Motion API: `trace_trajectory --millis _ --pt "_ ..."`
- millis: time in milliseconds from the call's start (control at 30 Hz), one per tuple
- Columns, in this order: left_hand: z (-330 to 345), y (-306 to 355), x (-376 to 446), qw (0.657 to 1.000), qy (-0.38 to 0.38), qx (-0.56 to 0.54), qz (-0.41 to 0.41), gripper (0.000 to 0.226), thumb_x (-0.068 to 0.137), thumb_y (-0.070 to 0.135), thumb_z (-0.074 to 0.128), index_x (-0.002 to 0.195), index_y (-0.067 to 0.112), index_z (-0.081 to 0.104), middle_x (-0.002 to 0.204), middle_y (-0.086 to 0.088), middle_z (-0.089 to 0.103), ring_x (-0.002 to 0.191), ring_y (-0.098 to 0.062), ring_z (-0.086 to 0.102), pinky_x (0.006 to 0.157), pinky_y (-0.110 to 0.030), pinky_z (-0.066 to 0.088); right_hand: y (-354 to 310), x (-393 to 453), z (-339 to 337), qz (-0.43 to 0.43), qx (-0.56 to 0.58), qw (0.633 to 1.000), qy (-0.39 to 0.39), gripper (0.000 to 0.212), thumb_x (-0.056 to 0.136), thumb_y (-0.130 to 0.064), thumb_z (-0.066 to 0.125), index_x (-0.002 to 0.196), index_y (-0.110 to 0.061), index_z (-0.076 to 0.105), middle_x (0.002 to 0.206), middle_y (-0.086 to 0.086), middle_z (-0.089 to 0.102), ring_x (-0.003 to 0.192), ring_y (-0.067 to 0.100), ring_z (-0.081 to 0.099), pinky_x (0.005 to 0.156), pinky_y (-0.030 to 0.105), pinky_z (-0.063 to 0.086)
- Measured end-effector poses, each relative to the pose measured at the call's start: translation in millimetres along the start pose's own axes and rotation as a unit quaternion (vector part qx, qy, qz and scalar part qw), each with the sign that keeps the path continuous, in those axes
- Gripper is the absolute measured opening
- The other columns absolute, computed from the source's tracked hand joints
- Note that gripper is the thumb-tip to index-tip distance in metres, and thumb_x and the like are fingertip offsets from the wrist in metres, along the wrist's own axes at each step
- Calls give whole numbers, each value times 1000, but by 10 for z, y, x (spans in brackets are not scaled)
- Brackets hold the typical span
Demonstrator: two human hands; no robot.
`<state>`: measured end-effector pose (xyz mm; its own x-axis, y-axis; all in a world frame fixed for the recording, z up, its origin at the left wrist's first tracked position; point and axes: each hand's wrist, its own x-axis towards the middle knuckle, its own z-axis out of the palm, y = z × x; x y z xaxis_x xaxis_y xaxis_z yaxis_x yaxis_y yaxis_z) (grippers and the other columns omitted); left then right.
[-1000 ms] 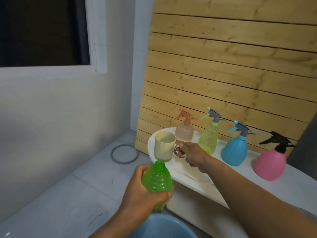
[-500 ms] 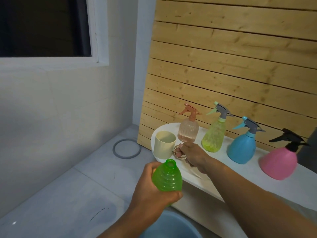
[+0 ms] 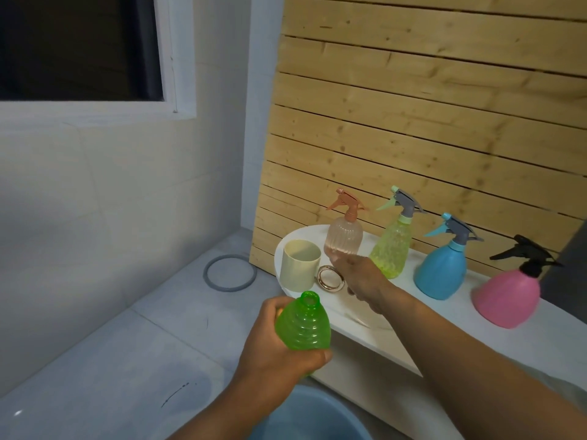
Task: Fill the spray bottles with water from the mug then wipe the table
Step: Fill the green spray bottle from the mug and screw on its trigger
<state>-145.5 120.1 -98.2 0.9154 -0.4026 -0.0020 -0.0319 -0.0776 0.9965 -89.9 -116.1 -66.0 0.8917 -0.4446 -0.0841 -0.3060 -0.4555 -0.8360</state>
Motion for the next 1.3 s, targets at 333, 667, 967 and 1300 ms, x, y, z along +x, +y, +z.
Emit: trace_trajectory --millis 333,667,967,1300 --pt "193 -14 101 1000 5 -9 -6 75 55 17 99 114 38 58 92 21 71 81 -1 70 80 -37 63 376 -273 -772 75 -296 946 113 23 95 -36 65 94 -14 69 93 4 69 89 24 65 80 36 54" --pt "427 -52 93 1000 -9 -7 -7 77 51 21 99 113 38 57 99 11 72 83 -1 69 77 -30 60 854 -623 -886 222 -347 906 98 57 81 -71 60 98 -17 52 92 0 61 86 17 61 64 31 43" --pt "446 -101 121 1000 -16 16 -12 79 49 25 98 115 38 57 103 9 71 94 -11 70 83 -35 61 916 -604 -777 225 -282 925 122 65 78 -49 72 122 -16 38 97 2 57 93 21 59 58 31 41" --pt "458 -154 131 999 -18 36 -12 80 45 30 95 115 38 56 103 10 70 95 -11 69 87 -40 60 423 -612 -846 64 -46 957 278 79 83 -46 74 149 -16 41 138 14 49 110 29 57 91 38 50"
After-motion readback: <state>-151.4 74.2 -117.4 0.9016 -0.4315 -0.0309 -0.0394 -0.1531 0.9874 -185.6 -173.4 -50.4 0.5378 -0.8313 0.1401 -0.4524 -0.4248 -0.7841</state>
